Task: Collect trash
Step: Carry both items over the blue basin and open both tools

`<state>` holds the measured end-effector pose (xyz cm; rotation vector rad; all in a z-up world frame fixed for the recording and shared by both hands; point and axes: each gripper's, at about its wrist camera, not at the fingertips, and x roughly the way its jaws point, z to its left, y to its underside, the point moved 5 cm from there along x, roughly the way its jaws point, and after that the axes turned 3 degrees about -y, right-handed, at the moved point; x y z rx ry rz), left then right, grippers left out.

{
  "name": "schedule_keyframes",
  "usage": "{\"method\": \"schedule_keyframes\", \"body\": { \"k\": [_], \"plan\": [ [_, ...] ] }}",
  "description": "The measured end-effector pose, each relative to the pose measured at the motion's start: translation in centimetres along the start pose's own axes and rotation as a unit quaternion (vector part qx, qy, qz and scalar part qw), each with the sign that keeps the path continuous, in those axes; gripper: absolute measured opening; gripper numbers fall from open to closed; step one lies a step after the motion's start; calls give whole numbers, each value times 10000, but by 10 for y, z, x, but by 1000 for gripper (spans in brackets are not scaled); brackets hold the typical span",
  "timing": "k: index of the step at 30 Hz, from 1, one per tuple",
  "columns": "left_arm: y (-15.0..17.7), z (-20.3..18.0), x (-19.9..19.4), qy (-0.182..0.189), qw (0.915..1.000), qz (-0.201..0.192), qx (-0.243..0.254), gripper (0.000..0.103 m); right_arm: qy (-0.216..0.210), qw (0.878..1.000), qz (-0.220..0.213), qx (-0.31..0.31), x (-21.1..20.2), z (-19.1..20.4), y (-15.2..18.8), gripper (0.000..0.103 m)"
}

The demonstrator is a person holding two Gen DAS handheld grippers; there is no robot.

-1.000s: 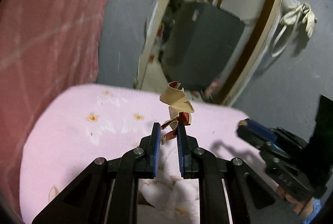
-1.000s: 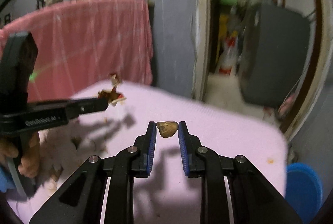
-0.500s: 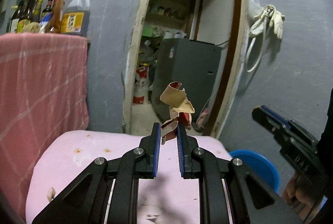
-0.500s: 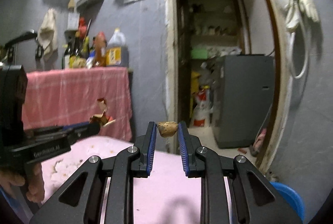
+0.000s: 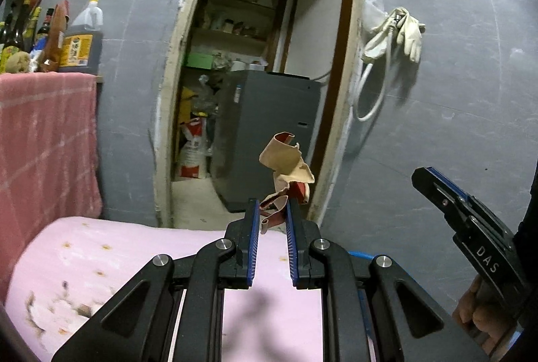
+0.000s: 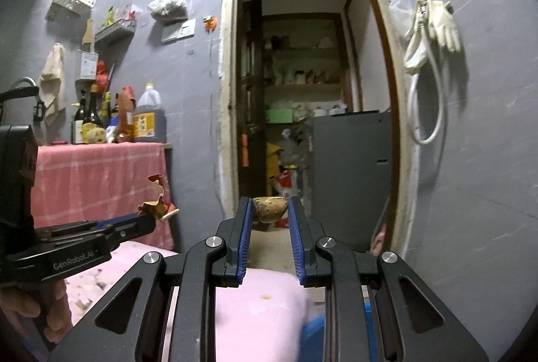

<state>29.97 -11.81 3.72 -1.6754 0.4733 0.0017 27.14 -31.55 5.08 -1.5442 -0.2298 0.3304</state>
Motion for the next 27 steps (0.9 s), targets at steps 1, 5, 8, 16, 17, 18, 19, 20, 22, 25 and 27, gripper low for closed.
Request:
{"method": "schedule_keyframes", "body": {
  "k": [1,5,8,16,17,18,19,20,22,25,27],
  "plan": [
    [1,-5,2,34,10000,6,-7,12,40,10000,-16,1,-2,-5,1,19],
    [6,-24,11,149,9999,67,14,12,222,9997,-16,44,-9,-26,3,19],
    [12,-38,18,261,9995,150,38,13,354,9993,45,114,-13,-42,8,20],
    [30,-73,42,414,9980,456,105,13,642,9962,304,495,-19,-88,28,20],
    [33,-75,45,416,9978,515,99,13,661,9957,338,548,-19,-92,30,20],
    [36,-77,49,420,9973,600,92,13,710,9946,425,618,-18,-99,34,20],
    [40,-80,55,429,9965,716,84,13,732,9941,476,651,-17,-103,36,20],
    [44,-82,58,455,9956,811,87,13,750,9933,542,694,-16,-107,39,20],
    [51,-86,66,472,9940,986,96,13,773,9915,689,789,-14,-114,46,20],
    [62,-89,76,500,9912,1223,79,13,802,9867,1072,920,-5,-123,60,20],
    [69,-91,82,523,9892,1364,64,13,820,9829,1307,1007,0,-128,69,20]
  ]
}}
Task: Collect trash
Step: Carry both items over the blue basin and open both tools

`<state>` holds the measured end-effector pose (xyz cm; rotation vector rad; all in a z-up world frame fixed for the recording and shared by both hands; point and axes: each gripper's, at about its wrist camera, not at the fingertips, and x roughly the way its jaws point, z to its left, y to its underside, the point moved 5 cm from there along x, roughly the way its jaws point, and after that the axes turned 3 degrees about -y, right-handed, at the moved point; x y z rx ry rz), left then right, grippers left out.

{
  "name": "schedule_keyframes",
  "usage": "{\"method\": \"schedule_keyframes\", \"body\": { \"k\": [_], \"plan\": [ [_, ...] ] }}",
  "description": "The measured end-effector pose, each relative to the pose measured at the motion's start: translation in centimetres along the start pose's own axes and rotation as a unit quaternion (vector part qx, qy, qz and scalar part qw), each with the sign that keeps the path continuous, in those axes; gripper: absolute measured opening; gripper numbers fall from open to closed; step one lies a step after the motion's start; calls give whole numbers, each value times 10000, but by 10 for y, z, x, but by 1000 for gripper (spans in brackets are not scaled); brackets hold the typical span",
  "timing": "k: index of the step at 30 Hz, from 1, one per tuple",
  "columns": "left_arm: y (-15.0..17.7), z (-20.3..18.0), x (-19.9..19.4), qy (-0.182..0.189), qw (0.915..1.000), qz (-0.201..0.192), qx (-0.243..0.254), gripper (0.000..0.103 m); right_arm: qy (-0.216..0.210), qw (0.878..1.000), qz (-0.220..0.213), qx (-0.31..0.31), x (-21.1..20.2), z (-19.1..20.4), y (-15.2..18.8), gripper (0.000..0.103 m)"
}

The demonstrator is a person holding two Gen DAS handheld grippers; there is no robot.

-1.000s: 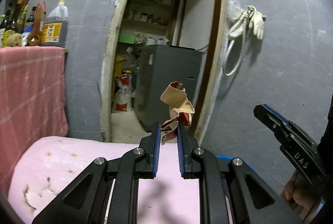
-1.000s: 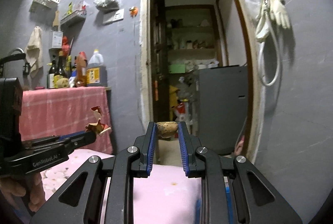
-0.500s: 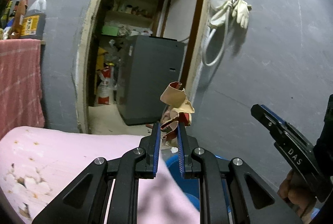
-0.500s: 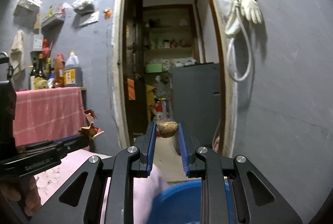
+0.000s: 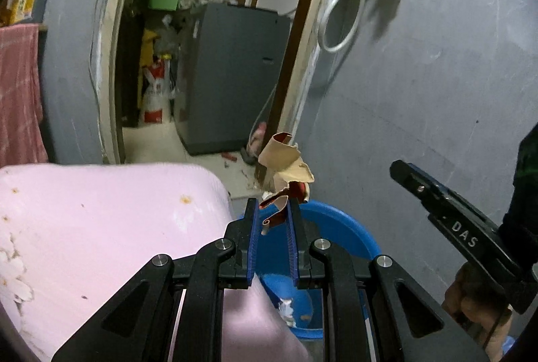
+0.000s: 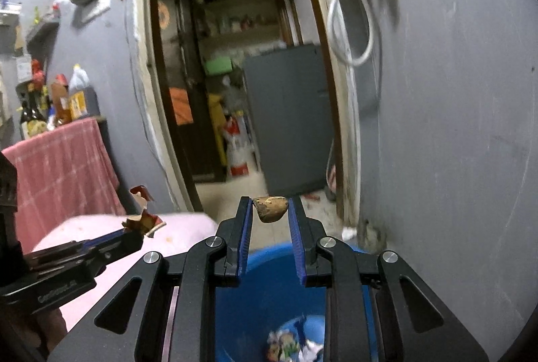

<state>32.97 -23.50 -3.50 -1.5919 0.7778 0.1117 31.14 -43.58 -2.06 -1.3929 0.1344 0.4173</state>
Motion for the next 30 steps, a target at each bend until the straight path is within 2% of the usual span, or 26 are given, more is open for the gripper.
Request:
{"method": "schedule_keyframes", "body": {
  "k": [4,12,28,30],
  "plan": [
    [9,-3,18,69,9995,313,-39,13,12,9995,290,122,9,-8,10,20],
    [21,-3,44,204,9962,835,-124,15,-24,9979,534,357,14,-20,17,20],
    [26,-1,48,196,9950,959,-176,17,-25,9971,634,430,18,-22,17,21],
    [26,-1,49,198,9950,965,-177,17,-27,9970,639,432,18,-22,17,23]
  ]
}}
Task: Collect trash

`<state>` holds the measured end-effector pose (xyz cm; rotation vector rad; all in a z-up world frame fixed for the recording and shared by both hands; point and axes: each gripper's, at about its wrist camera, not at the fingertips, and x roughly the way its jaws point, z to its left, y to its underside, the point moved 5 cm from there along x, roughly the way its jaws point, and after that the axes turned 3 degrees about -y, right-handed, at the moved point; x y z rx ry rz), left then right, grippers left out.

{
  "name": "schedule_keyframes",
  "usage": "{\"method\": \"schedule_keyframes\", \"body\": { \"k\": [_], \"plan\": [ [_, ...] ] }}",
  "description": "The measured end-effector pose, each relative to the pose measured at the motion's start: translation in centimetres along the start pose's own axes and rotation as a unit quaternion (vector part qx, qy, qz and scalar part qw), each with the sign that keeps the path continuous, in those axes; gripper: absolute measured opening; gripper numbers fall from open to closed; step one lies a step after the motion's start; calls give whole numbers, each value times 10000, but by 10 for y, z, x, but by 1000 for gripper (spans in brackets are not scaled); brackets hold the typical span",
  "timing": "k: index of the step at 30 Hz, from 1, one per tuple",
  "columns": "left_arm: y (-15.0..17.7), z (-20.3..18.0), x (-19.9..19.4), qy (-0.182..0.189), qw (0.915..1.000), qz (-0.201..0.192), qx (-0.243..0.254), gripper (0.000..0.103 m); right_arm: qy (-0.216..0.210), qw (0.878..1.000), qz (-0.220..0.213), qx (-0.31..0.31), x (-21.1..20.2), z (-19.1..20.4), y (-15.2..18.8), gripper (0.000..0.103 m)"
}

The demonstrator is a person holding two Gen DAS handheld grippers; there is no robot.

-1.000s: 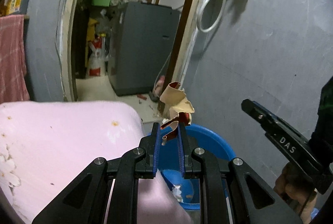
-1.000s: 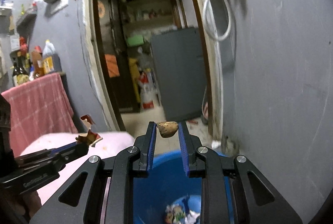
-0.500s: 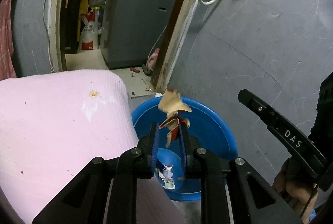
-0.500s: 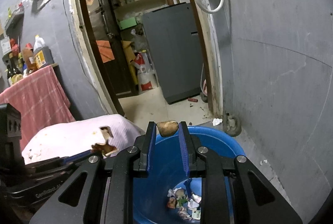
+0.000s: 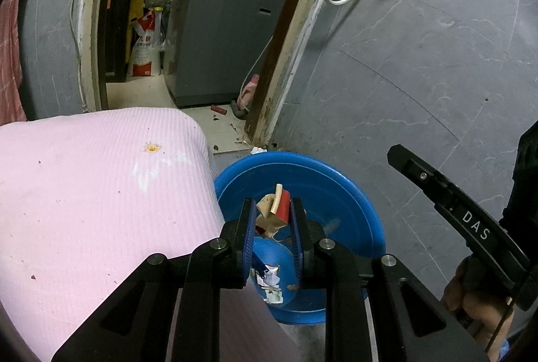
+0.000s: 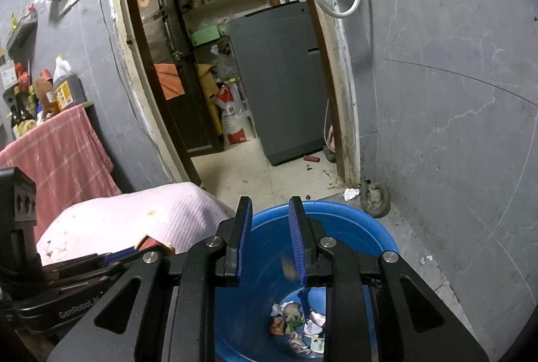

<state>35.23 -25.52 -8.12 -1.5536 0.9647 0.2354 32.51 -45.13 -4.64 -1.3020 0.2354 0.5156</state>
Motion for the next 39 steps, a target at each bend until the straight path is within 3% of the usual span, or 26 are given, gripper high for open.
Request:
{"method": "schedule_keyframes", "body": {
  "k": [4,7,11,16,18,23,29,30,32,39],
  "plan": [
    [2,0,0,-26,10000,-7,-56,34,0,10000,4,14,0,0,0,34],
    [3,3,-1,-53,9999,-40,-106,37,30,10000,53,18,2,-1,2,36],
    [2,8,-3,-112,9996,-90,-242,51,42,9999,47,111,2,-5,4,49],
    [-1,16,-10,-158,9984,-205,-497,55,89,9998,-51,147,-2,-7,1,58],
    [-3,20,-16,-203,9977,-279,-580,57,120,9998,-81,166,-3,-9,1,73],
    [-8,31,-34,-475,9947,-614,-678,79,134,9996,-185,144,-8,-8,-2,83],
    [-16,41,-60,-967,9876,-1106,-553,82,39,9991,-408,56,-20,-2,-6,103],
    [-16,41,-65,-978,9864,-1206,-531,83,25,9990,-447,38,-22,0,-6,103],
    [-14,42,-73,-917,9854,-1333,-528,98,-5,9987,-514,-5,-28,3,-8,103],
    [-16,40,-100,-986,9771,-1831,-442,100,-31,9951,-951,-253,-58,19,-14,103]
  ]
}}
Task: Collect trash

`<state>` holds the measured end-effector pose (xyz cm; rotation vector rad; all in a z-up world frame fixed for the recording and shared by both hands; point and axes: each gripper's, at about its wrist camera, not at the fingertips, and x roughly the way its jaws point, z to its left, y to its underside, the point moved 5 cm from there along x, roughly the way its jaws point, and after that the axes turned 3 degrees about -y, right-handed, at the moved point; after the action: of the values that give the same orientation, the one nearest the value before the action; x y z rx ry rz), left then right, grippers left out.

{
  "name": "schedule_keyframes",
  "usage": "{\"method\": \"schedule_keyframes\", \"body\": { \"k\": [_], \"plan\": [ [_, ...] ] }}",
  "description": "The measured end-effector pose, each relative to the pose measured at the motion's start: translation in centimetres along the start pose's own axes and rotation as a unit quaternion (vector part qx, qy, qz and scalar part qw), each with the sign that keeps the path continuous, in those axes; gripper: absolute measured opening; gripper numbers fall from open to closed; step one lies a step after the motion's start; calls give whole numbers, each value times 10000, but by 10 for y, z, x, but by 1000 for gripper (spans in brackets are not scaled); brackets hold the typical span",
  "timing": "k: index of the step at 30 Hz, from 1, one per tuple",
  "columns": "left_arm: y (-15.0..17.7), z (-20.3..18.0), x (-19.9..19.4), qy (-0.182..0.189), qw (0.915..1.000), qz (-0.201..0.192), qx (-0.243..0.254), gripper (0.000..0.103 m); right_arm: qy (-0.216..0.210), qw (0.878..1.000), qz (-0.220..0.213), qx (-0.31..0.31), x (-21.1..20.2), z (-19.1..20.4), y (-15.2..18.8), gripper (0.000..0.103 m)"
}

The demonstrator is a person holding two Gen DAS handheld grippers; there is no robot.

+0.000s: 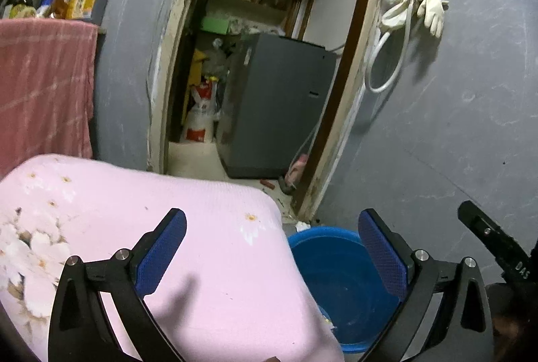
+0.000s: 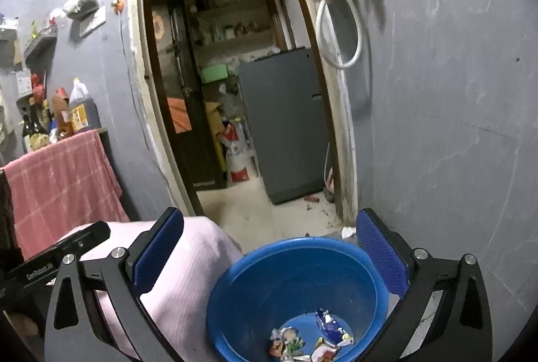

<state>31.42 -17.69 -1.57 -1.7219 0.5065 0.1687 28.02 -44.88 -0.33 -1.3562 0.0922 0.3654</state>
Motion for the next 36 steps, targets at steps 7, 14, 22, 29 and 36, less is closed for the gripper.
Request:
{"method": "schedule_keyframes", "body": {
  "k": [7,14,22,29,36],
  "plan": [
    [-2,3,-20,29,9996,-235,124,101,142,9998,-98,-62,-17,8,1,103],
    [-3,5,-49,13,9983,-489,317,101,264,9991,-307,-121,-47,20,1,103],
    [8,5,-93,85,9956,-685,637,101,339,9986,-347,-209,-83,39,11,103],
    [28,24,-120,86,9968,-546,569,101,444,9978,-392,-302,-110,56,20,103],
    [42,31,-156,-137,9944,-689,792,101,485,9973,-409,-381,-129,71,36,103]
  ]
}}
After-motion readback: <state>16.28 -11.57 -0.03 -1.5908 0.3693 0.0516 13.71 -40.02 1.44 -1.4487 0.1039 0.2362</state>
